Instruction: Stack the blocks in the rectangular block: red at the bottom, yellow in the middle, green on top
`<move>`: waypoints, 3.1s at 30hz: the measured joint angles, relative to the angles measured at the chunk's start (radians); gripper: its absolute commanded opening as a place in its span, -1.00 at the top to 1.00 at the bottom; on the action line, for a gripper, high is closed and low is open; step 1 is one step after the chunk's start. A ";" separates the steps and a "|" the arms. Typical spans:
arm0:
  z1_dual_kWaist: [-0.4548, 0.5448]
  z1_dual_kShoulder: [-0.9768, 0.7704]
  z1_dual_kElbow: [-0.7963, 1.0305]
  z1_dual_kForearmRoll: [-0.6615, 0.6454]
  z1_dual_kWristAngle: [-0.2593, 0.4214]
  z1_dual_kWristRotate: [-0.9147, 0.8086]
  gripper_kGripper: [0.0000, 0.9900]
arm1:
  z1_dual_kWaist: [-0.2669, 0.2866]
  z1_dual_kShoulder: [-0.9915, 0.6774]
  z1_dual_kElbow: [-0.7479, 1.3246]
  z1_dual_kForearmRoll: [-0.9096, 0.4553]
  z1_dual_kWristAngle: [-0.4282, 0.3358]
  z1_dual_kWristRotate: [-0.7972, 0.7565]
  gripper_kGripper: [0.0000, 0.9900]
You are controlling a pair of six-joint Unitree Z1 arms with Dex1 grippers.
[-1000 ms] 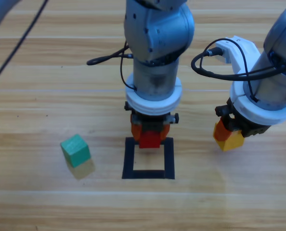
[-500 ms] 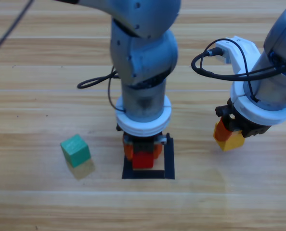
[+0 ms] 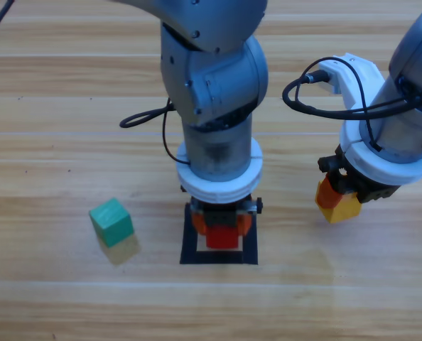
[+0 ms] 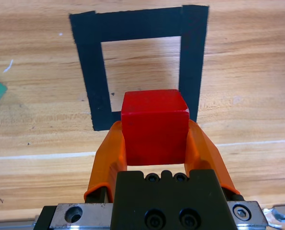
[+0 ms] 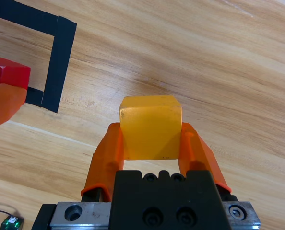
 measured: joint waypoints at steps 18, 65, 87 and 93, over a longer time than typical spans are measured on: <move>-0.003 0.017 0.000 -0.029 0.017 0.043 0.80 | 0.000 0.000 0.000 0.000 -0.001 0.000 0.97; -0.003 0.046 0.015 -0.041 0.058 -0.038 0.58 | 0.000 0.000 0.000 0.000 -0.002 0.000 0.97; -0.003 0.046 0.029 -0.043 0.068 -0.090 -0.63 | 0.000 0.000 0.000 0.000 -0.003 0.000 0.97; -0.003 0.046 0.029 -0.043 0.070 -0.099 -0.70 | 0.000 0.000 0.000 0.000 -0.003 0.000 0.97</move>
